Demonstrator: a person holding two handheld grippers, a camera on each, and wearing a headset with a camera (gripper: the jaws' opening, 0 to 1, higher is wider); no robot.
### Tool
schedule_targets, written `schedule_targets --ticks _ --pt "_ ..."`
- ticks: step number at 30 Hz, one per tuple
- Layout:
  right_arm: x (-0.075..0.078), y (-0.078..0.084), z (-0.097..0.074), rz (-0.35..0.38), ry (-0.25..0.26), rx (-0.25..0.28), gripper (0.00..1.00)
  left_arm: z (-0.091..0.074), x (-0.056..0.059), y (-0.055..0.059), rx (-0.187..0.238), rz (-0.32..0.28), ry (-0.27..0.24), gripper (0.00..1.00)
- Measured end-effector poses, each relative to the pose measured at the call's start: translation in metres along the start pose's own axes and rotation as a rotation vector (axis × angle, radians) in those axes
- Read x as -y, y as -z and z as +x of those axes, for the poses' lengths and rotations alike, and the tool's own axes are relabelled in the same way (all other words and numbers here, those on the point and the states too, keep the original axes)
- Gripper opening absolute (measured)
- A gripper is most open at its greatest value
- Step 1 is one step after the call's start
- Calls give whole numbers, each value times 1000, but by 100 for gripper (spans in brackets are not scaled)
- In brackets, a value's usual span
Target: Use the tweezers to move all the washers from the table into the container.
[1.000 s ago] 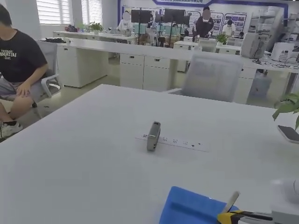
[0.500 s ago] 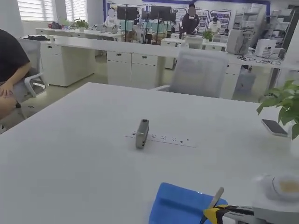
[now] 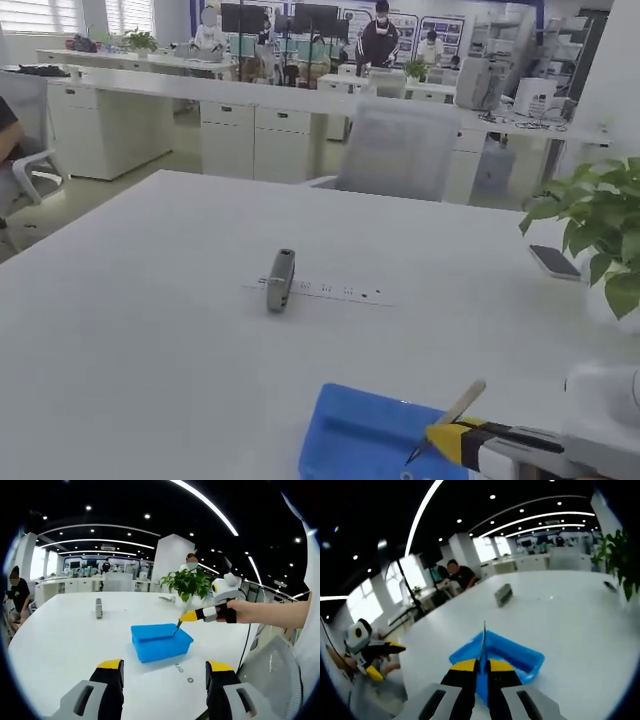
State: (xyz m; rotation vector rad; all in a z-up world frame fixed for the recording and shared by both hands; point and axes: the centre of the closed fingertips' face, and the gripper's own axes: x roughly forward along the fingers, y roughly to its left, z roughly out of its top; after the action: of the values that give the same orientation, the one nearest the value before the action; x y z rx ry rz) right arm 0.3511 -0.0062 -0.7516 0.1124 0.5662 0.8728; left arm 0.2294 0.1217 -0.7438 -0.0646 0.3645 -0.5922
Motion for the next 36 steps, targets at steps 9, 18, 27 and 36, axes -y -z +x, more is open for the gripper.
schedule_targets --ticks 9,18,27,36 --pt "-26 15 -5 -8 -49 -18 4 0 -1 0 -1 1 -4 66" --pt "-35 43 0 -5 -75 -71 4 0 -2 1 0 0 -7 66" --pt "-35 62 11 -13 -82 -124 4 0 -2 1 -4 3 -9 65" --pt "-34 74 18 -72 -65 -177 4 0 -1 2 -12 7 -7 65"
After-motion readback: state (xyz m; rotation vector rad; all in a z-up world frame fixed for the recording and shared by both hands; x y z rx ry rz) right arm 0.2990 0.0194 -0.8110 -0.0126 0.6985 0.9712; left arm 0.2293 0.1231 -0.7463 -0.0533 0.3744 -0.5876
